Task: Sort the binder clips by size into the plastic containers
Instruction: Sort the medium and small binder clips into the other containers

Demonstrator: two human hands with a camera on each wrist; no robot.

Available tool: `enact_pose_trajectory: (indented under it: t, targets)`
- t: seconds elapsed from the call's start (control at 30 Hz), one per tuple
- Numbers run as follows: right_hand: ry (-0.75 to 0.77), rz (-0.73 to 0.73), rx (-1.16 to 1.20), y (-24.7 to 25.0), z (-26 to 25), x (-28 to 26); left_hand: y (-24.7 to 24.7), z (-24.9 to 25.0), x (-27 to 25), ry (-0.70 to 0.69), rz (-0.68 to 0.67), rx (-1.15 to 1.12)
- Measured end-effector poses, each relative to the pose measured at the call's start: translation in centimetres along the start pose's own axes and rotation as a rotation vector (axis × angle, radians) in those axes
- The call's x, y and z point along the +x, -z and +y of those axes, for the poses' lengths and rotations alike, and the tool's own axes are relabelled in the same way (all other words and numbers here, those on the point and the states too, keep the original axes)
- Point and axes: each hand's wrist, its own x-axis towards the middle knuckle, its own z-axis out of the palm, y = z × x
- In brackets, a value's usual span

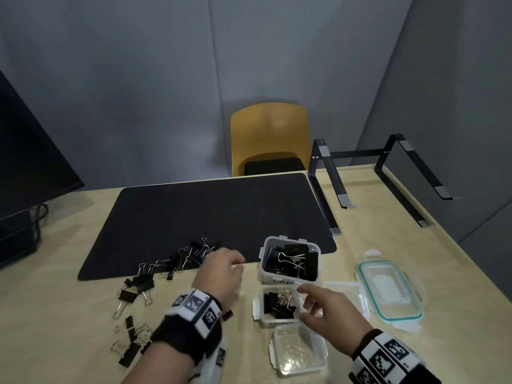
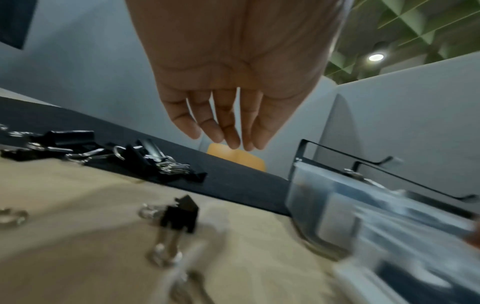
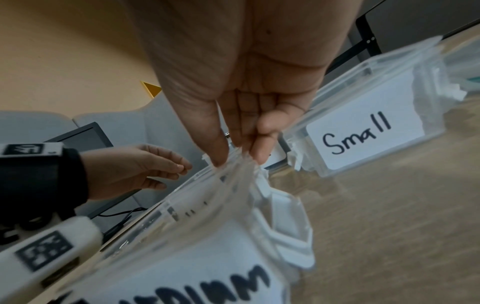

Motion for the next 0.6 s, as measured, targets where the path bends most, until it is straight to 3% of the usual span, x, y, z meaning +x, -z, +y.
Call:
enact_pose_trajectory:
  t: [0.1,0.27,0.43,0.6]
  targets:
    - [0.004,0.001,0.006,0.0,0.0,-0.1,0.9,-1.9,2.4,0.134,0.053,0.104]
    - [0.011,0.003,0.004,0.0,0.0,-0.1,1.1,-3.3,5.5,0.233,-0.079,0.332]
    - [0.006,-0.001,0.008,-0.1,0.2,0.0,0.5,-4.0,6.7,0.226,-0.177,0.378]
    - [-0.003,0.002,0.014,-0.3,0.4,0.0,1.4,-2.3,5.8,0.166,-0.099,0.332]
